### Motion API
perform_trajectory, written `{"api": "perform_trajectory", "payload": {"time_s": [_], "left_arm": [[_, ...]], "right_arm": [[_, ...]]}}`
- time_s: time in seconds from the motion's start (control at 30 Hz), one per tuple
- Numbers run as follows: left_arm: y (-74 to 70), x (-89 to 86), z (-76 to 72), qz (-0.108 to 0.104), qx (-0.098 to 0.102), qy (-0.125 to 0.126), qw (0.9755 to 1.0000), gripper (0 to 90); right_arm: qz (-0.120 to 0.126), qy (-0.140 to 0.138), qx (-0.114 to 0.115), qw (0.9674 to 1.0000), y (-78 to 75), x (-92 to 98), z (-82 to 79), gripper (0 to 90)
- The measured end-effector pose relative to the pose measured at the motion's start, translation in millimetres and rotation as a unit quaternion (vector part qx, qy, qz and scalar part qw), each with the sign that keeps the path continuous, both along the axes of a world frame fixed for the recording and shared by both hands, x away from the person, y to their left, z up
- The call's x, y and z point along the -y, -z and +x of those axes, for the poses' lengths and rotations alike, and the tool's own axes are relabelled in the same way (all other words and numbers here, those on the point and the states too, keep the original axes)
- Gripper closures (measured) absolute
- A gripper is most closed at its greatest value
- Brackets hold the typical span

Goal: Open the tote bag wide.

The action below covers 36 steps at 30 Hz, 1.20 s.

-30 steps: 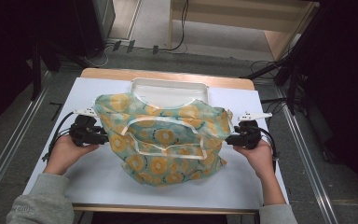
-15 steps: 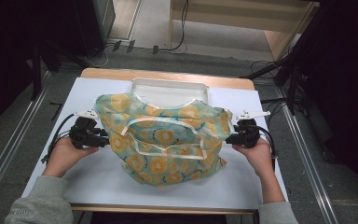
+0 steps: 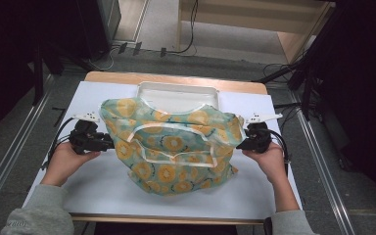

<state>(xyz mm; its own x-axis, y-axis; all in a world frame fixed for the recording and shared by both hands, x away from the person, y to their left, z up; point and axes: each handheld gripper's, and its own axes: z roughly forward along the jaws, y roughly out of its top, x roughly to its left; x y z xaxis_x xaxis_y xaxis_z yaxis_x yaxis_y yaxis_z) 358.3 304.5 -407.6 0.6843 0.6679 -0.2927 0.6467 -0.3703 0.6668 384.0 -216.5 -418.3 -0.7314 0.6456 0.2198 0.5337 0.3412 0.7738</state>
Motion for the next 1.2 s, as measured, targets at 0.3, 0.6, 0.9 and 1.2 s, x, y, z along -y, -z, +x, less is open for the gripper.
{"api": "perform_trajectory", "payload": {"time_s": [0.3,0.6,0.9,1.2], "left_arm": [[-43.8,-6.0,15.9,-0.016,0.001,0.019,0.9997,62.1],[-80.5,-1.7,30.9,-0.007,0.005,0.038,0.9993,62.7],[-117.7,-6.4,43.4,0.005,0.011,0.037,0.9992,63.7],[-158.0,-7.1,46.0,0.015,0.036,0.03,0.9988,69.0]], "right_arm": [[-0.002,-0.032,-0.005,0.9995,-32.4,-3.7,5.0,55.6],[0.002,-0.061,0.002,0.9981,-86.1,-4.6,9.5,60.4],[-0.001,-0.075,0.01,0.9971,-132.5,-5.1,8.7,65.2],[0.008,-0.091,0.035,0.9952,-174.6,-13.7,1.6,80.8]]}}
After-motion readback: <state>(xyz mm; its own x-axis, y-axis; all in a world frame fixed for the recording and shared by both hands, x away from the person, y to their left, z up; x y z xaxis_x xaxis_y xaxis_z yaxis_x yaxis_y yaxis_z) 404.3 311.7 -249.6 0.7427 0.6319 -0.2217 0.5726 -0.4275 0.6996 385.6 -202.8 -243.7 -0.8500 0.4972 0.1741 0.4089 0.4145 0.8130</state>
